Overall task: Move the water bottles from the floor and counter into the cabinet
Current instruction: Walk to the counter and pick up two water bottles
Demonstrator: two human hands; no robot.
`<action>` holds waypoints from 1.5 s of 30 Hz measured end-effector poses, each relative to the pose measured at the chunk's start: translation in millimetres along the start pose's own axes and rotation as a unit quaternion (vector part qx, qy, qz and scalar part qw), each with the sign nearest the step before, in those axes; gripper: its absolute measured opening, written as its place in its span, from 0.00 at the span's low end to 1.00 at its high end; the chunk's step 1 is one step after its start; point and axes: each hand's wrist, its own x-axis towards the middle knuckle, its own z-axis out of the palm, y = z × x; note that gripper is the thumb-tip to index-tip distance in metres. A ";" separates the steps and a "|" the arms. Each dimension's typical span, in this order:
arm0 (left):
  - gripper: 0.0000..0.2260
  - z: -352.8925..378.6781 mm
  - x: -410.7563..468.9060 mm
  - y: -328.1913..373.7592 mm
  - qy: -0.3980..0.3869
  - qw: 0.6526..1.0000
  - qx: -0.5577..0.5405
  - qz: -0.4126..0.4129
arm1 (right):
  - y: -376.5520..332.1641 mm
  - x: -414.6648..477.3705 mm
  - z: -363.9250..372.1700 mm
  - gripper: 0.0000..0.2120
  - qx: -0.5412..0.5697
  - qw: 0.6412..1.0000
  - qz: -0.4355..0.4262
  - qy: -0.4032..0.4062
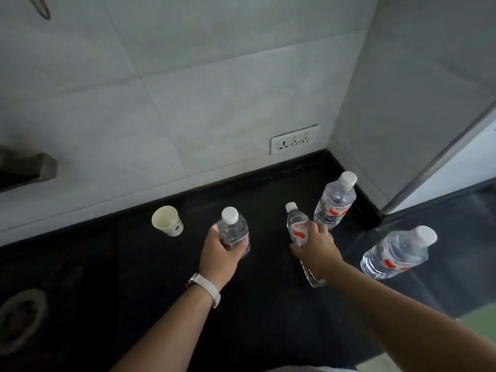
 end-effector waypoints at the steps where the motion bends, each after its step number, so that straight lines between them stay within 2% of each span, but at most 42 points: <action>1: 0.25 2.7 2.3 -1.8 -0.001 1.000 -0.003 -0.008 | 1.0 4.7 1.9 0.34 0.014 1.000 0.012 -0.005; 8: 0.32 8.0 12.9 -22.6 -0.004 0.999 -0.001 -0.037 | 7.3 25.2 9.5 0.34 0.064 0.992 0.103 -0.041; 11: 0.31 7.1 13.4 -21.3 0.001 0.999 -0.007 -0.037 | 7.5 29.0 5.5 0.33 0.053 0.991 0.108 -0.054; 16: 0.27 5.1 3.1 -14.6 0.021 0.999 -0.012 -0.028 | 8.4 19.9 2.2 0.27 0.067 0.992 0.090 -0.051; 24: 0.21 -6.0 -35.4 -8.4 0.036 0.999 0.007 0.013 | -6.5 -35.6 -13.1 0.19 0.136 0.990 0.003 0.045; 31: 0.18 -23.2 -72.8 0.7 0.082 0.994 -0.030 0.069 | -21.7 -86.6 -36.7 0.19 0.214 0.968 -0.088 0.093; 39: 0.19 -26.2 -110.1 21.2 0.151 0.980 -0.050 0.115 | -23.2 -121.3 -59.7 0.24 0.276 0.945 -0.161 0.068; 45: 0.19 -11.0 -143.1 49.9 0.215 0.971 -0.055 0.086 | -13.5 -123.9 -80.2 0.26 0.284 0.935 -0.213 0.018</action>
